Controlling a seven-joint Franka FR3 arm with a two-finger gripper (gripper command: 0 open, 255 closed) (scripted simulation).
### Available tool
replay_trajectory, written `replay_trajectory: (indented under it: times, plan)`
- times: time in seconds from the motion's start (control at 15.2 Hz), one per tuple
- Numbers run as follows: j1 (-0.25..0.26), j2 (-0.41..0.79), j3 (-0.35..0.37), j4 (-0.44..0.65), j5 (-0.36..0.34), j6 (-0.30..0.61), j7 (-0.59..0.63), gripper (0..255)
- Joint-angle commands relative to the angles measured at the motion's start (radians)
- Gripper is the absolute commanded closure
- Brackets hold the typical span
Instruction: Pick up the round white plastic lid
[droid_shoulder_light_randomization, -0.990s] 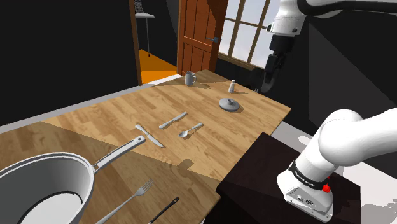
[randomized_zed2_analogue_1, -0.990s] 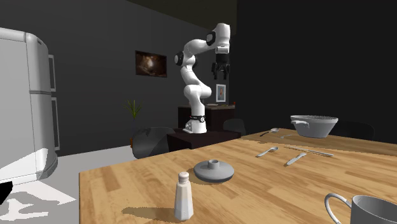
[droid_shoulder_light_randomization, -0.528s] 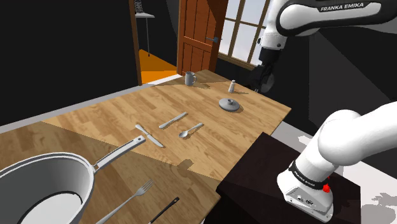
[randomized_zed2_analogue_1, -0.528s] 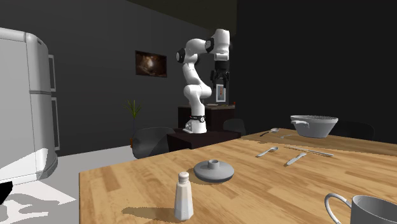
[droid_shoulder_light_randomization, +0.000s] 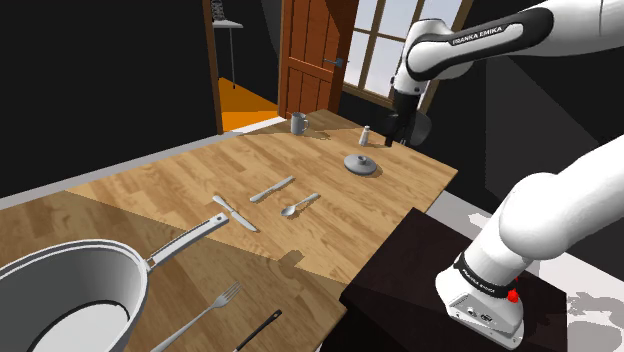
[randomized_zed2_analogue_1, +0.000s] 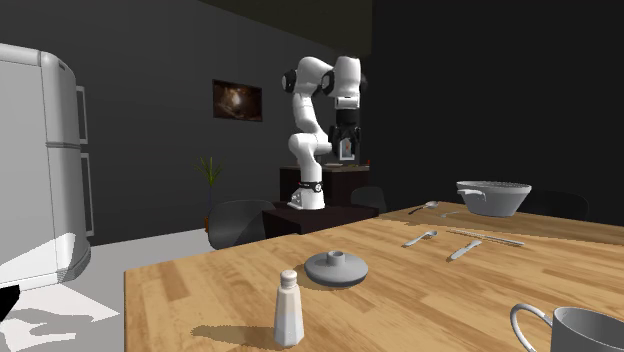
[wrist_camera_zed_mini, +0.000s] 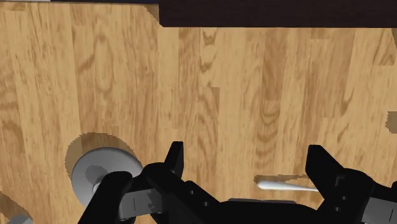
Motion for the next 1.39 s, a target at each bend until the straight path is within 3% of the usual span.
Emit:
replay_trajectory:
  times: [0.0,0.66,1.32]
  plan:
    - [-0.004,0.074,-0.028,0.023,0.004,0.059,-0.034,0]
    - [-0.029,0.457,-0.112,0.200,0.133,0.277,-0.219,0]
    - [-0.146,0.849,-0.080,0.512,0.315,0.357,-0.390,0]
